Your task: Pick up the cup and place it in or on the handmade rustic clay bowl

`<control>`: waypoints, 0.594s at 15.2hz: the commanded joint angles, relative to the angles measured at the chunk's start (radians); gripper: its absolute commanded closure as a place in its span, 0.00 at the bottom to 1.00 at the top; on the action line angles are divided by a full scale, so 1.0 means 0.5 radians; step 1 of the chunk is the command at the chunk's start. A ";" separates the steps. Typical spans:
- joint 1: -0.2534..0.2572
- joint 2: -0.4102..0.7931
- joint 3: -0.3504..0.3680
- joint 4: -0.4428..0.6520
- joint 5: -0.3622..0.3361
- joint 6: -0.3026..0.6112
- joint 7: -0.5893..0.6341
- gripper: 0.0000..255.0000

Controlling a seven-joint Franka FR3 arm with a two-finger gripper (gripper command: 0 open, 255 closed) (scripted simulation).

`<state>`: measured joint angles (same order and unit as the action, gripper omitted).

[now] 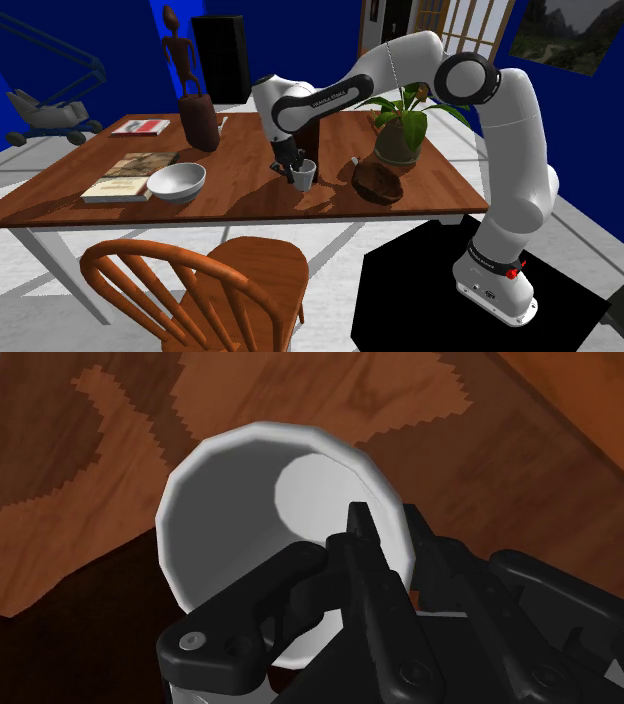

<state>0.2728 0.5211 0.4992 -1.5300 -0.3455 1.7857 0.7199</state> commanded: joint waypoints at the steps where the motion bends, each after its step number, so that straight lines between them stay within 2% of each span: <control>1: -0.002 -0.020 0.005 0.028 0.011 -0.045 -0.012 1.00; 9: 0.006 -0.071 0.021 0.171 0.043 -0.229 -0.049 1.00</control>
<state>0.2750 0.4909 0.5080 -1.4494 -0.3268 1.6815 0.6957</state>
